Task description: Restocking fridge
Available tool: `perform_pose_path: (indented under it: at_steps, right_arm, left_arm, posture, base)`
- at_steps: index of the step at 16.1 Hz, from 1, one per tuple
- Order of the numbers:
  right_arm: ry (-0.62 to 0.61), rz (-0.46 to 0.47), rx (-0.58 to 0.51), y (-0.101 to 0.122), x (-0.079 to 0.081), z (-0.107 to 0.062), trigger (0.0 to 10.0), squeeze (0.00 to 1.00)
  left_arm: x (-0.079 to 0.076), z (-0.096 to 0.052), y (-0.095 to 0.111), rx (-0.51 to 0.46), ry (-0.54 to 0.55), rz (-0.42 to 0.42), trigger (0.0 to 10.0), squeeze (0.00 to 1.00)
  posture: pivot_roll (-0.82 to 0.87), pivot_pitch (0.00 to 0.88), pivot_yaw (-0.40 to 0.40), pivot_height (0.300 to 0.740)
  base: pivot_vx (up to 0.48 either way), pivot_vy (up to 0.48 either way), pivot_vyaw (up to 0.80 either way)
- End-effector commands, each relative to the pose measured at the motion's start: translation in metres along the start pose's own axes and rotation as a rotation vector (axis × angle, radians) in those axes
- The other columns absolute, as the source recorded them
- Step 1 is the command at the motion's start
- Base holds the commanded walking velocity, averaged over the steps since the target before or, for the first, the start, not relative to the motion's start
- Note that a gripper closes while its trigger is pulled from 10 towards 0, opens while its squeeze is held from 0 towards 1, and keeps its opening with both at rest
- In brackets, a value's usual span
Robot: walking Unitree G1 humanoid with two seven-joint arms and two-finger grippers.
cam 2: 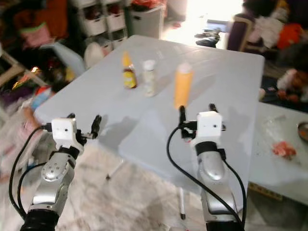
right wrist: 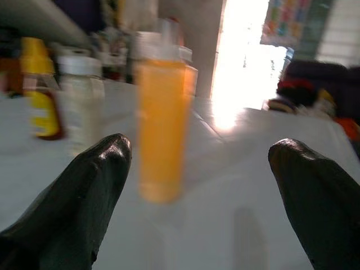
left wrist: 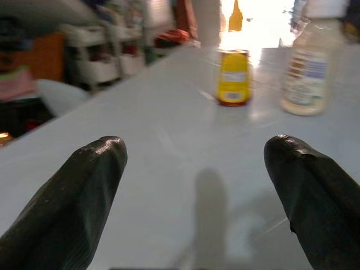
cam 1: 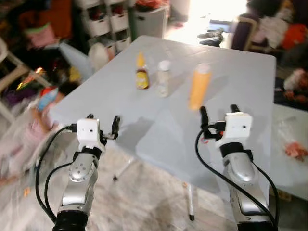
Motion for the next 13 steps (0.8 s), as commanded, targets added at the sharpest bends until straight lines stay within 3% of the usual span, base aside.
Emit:
perform_pose_path:
  at_steps: [1,4,6,9,13]
  right_arm:
    - [-0.049,0.003,0.016,-0.001,-0.012,0.001,10.0,0.00]
    - [-0.079,-0.012,0.045,-0.006,-0.018,-0.006,10.0,0.00]
    - [-0.079,-0.008,0.050,-0.008,-0.017,-0.009,10.0,0.00]
    - [-0.108,0.009,0.069,-0.012,-0.016,-0.018,10.0,0.00]
    - [-0.106,0.017,0.089,-0.016,-0.012,-0.021,10.0,0.00]
  left_arm:
    - [-0.016,0.012,0.010,-0.029,-0.061,-0.009,10.0,0.00]
    - [-0.031,0.015,0.011,-0.023,-0.123,-0.026,10.0,0.00]
    - [-0.029,0.013,0.008,-0.013,-0.119,-0.041,10.0,0.00]
    - [-0.030,0.010,0.003,0.008,-0.134,-0.027,10.0,0.00]
    - [-0.036,0.012,0.005,0.007,-0.165,-0.036,10.0,0.00]
  posture:
    - [-0.17,0.000,0.082,0.740]
    - [-0.18,0.000,0.093,0.740]
    - [-0.18,0.000,0.106,0.740]
    - [-0.18,0.000,0.139,0.740]
    - [-0.17,0.000,0.119,0.740]
  base:
    - [0.368,0.311,-0.80]
    - [0.313,0.359,-0.80]
    - [0.000,0.428,-0.80]
    - [0.000,0.000,0.00]
    - [0.000,0.000,0.00]
Point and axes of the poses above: a point about 5 cm out from each wrist's last joint towards the gripper, its own z axis pointing out of the wrist towards the gripper, its own y axis along the axis of the wrist's last joint, x = y × z, the point moved 3 cm from there along z, pointing out of the wrist towards the gripper, and after that the axes turned 9 degrees about -z, right-handed, at the moved point
